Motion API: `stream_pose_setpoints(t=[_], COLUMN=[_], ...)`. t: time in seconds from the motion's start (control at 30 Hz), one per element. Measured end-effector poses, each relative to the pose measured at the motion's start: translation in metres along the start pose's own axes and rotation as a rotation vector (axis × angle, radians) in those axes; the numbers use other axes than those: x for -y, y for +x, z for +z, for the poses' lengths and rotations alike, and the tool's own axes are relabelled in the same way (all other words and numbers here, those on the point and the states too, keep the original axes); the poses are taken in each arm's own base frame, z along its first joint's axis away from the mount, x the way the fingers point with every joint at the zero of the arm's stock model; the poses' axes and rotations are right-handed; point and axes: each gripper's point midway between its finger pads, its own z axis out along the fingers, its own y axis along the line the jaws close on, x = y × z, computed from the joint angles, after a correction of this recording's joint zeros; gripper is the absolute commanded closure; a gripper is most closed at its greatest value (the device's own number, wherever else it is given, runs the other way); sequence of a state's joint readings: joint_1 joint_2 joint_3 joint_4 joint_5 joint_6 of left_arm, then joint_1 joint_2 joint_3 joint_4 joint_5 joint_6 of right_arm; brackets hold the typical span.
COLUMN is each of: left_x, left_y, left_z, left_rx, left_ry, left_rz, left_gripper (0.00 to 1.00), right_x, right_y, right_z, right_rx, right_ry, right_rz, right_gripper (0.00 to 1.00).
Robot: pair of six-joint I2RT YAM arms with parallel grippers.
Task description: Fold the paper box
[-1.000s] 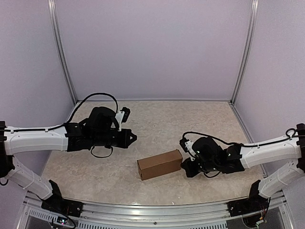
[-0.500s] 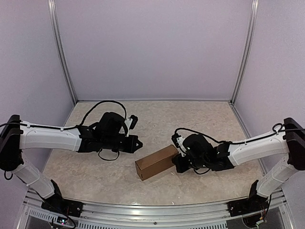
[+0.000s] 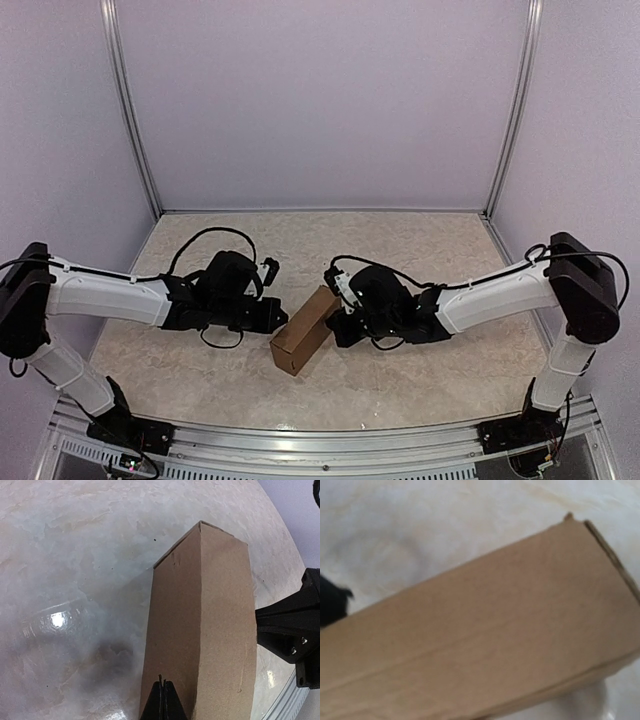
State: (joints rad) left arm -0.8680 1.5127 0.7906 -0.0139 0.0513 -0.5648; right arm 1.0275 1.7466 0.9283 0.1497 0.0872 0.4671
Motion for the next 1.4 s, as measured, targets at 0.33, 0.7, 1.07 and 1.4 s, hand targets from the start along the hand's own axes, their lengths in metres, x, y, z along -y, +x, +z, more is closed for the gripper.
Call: stream_pose_setpoints(t=[0.33,0.7,1.07,1.4], left_x=[-0.024,-0.019,-0.019,-0.006], left_y=[0.007,-0.002,0.004,-0.007], left_z=[-0.01,-0.018,-0.013,-0.014], left_rx=[0.013,0.043,0.016,0.028], left_ry=[-0.053,-0.039,-0.029,0.011], left_rz=[-0.035,-0.035,-0.036,-0.033], left_gripper=[1.0,1.0,1.0,1.0], right_x=[-0.026,-0.008,-0.012,-0.019], right_y=[-0.02,-0.01,0.026,0.023], right_z=[0.033,0.045,0.069,0.076], right_rx=[-0.003,-0.014,-0.056,-0.03], right_ry=[-0.103,-0.118,-0.207,-0.26], right_rz=[-0.034,0.072,0.24,0.304], right_gripper=[1.0,1.0,1.0,1.0])
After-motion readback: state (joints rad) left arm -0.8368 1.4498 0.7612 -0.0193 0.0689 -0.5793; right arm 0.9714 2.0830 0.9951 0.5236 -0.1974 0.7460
